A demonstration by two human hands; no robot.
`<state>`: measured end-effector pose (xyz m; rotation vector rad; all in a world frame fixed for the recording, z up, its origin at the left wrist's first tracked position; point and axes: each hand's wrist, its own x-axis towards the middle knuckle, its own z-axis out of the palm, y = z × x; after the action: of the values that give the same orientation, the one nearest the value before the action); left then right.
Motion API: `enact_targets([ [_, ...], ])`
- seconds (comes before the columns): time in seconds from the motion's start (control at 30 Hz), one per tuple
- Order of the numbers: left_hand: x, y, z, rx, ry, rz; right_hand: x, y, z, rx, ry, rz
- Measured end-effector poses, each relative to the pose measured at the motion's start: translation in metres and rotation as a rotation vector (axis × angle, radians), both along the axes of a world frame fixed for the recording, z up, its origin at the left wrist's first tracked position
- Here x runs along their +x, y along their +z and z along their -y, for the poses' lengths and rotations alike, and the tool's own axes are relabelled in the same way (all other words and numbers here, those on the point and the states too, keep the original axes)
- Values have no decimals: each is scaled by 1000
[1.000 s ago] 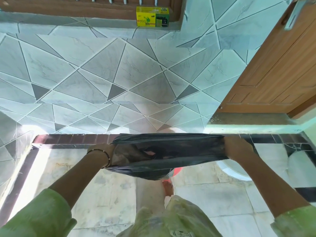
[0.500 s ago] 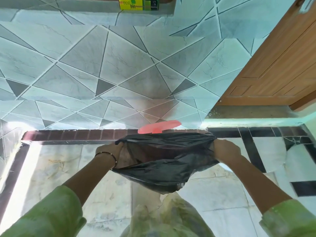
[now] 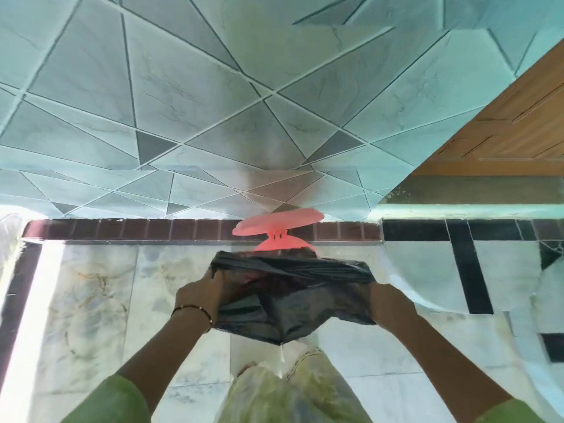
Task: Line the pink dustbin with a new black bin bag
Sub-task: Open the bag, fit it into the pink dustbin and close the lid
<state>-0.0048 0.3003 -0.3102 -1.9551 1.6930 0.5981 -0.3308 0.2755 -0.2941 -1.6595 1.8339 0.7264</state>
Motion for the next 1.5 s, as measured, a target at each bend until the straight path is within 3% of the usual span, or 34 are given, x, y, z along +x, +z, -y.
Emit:
enact_targets([
  [0.17,-20,-61,-9,-20,132,-182,-2,-58,6,75,-11,29],
  [0.3,-30,-104,-13,-25,207,-205,4,-107,1,80,0,162],
  [0.53,-2,-175,-13,-194,732,-176,50,-171,-25,304,363,445],
  [0.6,8,-185,-14,-249,781,-164,62,-180,-28,304,417,466],
  [0.73,3,-194,-12,-295,706,-237,60,-193,-13,204,321,466],
  [0.9,-13,-217,-5,-283,557,-346,4,-231,23,-173,-26,200],
  [1.0,-14,-240,1,-181,556,-355,-25,-253,38,-196,-191,99],
  [1.1,-13,-264,4,45,518,-307,-15,-270,37,-94,-24,113],
  [1.2,-11,-288,-4,163,457,-327,14,-286,19,117,240,290],
  [1.27,-5,-298,-16,191,434,-362,18,-293,16,103,125,318],
  [1.37,3,-301,-31,81,427,-318,15,-305,9,-34,-83,300],
  [1.5,-9,-305,-47,-181,186,-336,35,-319,-24,253,221,399],
])
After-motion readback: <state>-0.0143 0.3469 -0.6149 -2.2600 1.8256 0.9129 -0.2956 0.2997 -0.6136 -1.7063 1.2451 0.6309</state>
